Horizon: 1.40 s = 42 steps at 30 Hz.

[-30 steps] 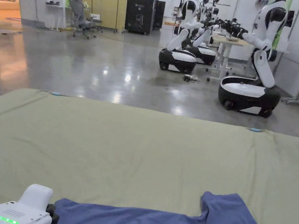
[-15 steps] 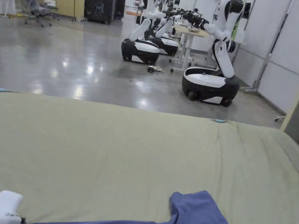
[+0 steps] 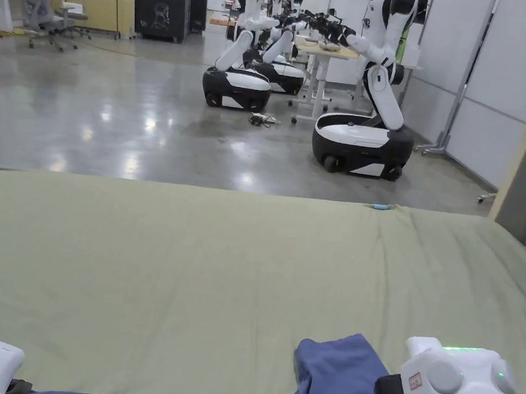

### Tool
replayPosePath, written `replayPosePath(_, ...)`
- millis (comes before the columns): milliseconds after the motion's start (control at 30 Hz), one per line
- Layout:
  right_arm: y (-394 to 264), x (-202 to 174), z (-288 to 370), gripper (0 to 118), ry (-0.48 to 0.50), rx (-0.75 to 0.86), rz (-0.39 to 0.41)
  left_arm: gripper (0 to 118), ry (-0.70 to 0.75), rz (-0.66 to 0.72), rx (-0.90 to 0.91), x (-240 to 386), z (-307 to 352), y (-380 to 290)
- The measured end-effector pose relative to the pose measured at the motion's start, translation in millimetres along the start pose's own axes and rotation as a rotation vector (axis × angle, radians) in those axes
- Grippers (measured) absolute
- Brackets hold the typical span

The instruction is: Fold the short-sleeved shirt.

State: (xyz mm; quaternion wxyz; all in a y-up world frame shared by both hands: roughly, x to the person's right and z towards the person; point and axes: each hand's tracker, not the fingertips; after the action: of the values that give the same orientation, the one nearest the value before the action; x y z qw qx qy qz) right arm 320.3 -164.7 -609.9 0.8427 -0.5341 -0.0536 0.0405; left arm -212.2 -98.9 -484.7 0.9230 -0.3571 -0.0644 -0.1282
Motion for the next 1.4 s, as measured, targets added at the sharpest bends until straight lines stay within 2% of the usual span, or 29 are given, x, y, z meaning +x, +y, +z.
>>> replayPosePath(67,-4.2,1.3,-3.9,14,0.039,-0.090,-0.039,1,0.003,-0.009,-0.006,0.1,-0.9,0.0)
replayPosePath(100,-8.2,2.7,0.3,7,0.052,-0.063,-0.077,1,0.002,-0.008,-0.007,-0.1,-0.2,-0.9)
replayPosePath(133,-11.9,2.9,7.0,7,0.065,-0.010,-0.096,1,0.002,0.000,-0.003,-0.8,0.7,-1.8)
replayPosePath(233,-20.0,4.2,30.5,7,0.074,0.069,-0.043,1,0.016,0.009,0.013,-3.7,2.0,-1.6)
replayPosePath(333,-30.1,12.0,76.4,7,0.127,0.201,-0.059,1,0.039,0.033,0.063,-9.6,19.9,-1.5)
replayPosePath(400,-44.8,14.9,115.0,7,0.144,0.283,-0.012,1,0.041,0.054,0.111,-14.4,43.4,-3.2)
replayPosePath(533,-102.2,23.1,192.1,7,0.197,0.400,0.036,1,0.054,0.103,0.177,-21.6,107.0,-24.1)
replayPosePath(633,-159.6,27.3,230.7,7,0.219,0.400,0.044,1,0.042,0.150,0.177,-20.6,154.2,-59.7)
replayPosePath(767,-230.9,22.9,234.9,7,0.186,0.385,0.097,1,0.032,0.187,0.081,-12.0,176.5,-123.9)
replayPosePath(800,-247.1,22.8,227.2,7,0.202,0.342,0.091,1,0.029,0.206,0.053,-8.6,176.4,-141.2)
replayPosePath(867,-272.5,22.2,205.8,7,0.238,0.278,0.024,1,0.007,0.233,-0.005,-1.5,170.9,-165.5)
replayPosePath(933,-290.1,18.8,186.8,7,0.193,0.253,0.007,1,0.009,0.231,-0.016,7.6,167.0,-180.5)
replayPosePath(1000,-294.3,20.7,172.0,7,0.195,0.246,-0.001,1,0.017,0.221,-0.019,10.7,157.1,-187.0)
replayPosePath(1033,-296.3,21.3,170.1,9,0.205,0.250,-0.021,7,0.043,0.211,-0.005,13.2,155.6,-186.5)
replayPosePath(1067,-297.6,22.4,171.8,17,0.198,0.277,-0.044,22,0.052,0.207,0.005,15.1,156.2,-185.2)
replayPosePath(1100,-298.4,22.6,176.8,35,0.177,0.311,-0.050,62,0.102,0.188,0.030,18.7,161.1,-182.5)
replayPosePath(1133,-299.6,21.2,186.1,69,0.182,0.356,-0.049,112,0.130,0.179,0.056,21.7,166.8,-177.5)
replayPosePath(1167,-299.6,18.8,197.3,88,0.209,0.399,-0.065,118,0.097,0.183,0.094,25.3,174.9,-171.3)
replayPosePath(1200,-299.8,15.3,208.3,91,0.247,0.451,-0.092,116,0.073,0.202,0.161,30.5,184.8,-165.0)
replayPosePath(1267,-301.3,3.5,238.2,91,0.325,0.613,-0.129,117,0.048,0.219,0.264,40.7,201.9,-139.8)
replayPosePath(1333,-302.3,-16.1,260.6,91,0.300,0.762,-0.119,116,0.056,0.209,0.375,54.4,213.6,-118.2)
replayPosePath(1400,-304.1,-33.3,277.5,91,0.271,0.887,-0.064,114,0.069,0.181,0.478,77.9,222.5,-116.0)
